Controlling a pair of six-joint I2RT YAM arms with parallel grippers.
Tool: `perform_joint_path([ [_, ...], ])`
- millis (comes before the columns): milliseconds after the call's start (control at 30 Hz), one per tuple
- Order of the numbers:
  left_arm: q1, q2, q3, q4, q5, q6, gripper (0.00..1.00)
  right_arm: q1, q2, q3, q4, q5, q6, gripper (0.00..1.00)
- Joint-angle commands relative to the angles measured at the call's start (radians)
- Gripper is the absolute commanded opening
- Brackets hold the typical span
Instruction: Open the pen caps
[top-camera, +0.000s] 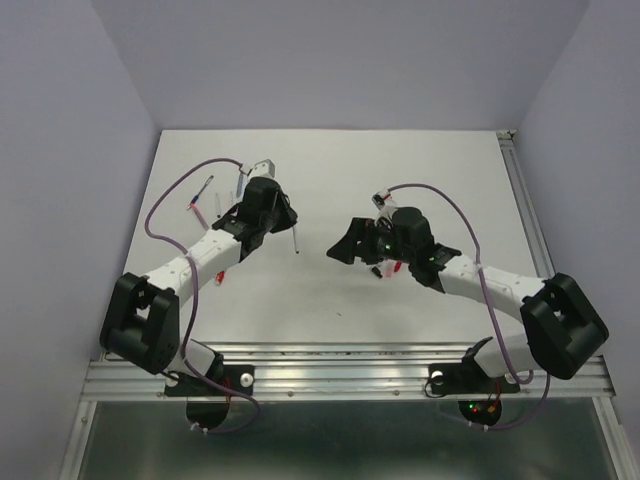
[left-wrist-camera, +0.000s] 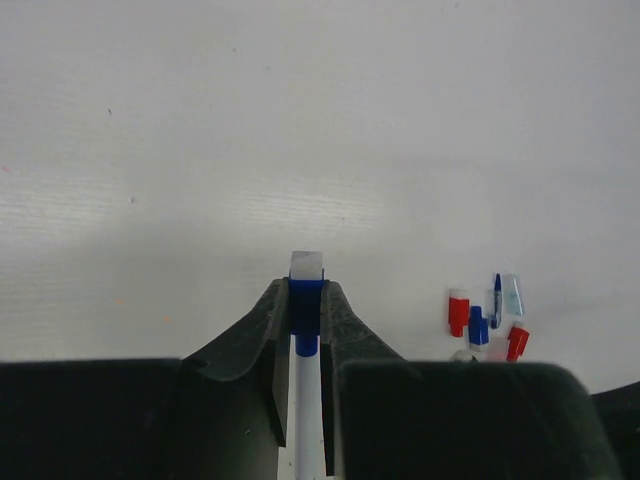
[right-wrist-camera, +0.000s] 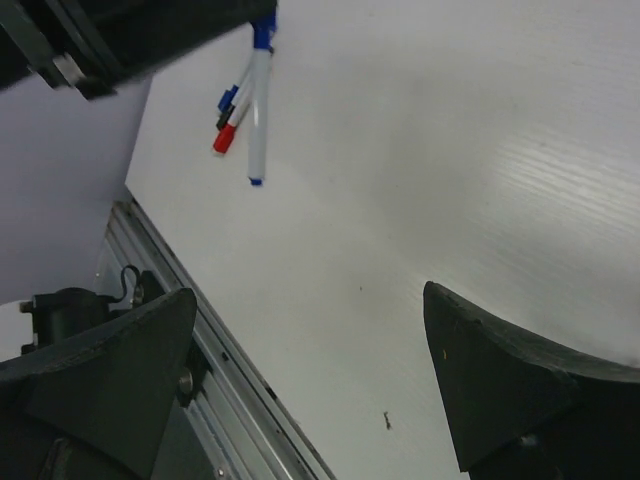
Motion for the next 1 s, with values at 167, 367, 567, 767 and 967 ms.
perform_joint_path([
  [167,-0.085,-0.171,-0.139,0.132,0.009,-0.180,0.00,0.057,0.202,0.232,0.233,-0.114,0.073,1.00],
  [367,-0.090,-0.236,-0.163,0.133,-0.011,-0.192,0.00,0.074,0.296,0.331,0.239,-0.108,0.058,0.97],
  [567,-0.093,-0.240,-0.171,0.156,0.029,-0.210,0.00,0.098,0.362,0.391,0.253,-0.140,0.069,0.83],
  [767,-0.093,-0.243,-0.179,0.181,0.019,-0.203,0.00,0.108,0.387,0.385,0.274,-0.131,0.104,0.22],
  [967,-0.090,-0.228,-0.163,0.224,-0.065,-0.175,0.00,0.121,0.348,0.295,0.286,-0.168,0.136,0.01],
])
